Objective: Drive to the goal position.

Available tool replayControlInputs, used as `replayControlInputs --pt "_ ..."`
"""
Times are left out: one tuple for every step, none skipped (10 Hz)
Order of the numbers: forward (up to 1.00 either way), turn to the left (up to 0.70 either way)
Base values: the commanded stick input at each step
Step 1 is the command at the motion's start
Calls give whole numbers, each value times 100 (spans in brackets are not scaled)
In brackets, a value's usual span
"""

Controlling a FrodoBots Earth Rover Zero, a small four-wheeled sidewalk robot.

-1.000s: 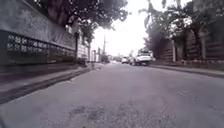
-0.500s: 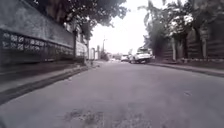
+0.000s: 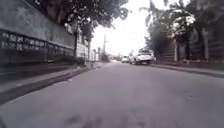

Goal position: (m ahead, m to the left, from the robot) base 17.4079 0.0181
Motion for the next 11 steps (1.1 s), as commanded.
replayControlInputs --pt "100 0" --pt "100 0" --pt "100 0" --pt "100 0" --pt "100 0" --pt "100 0" --pt "100 0" --pt "100 0" --pt "100 0" --pt "100 0" --pt "100 0"
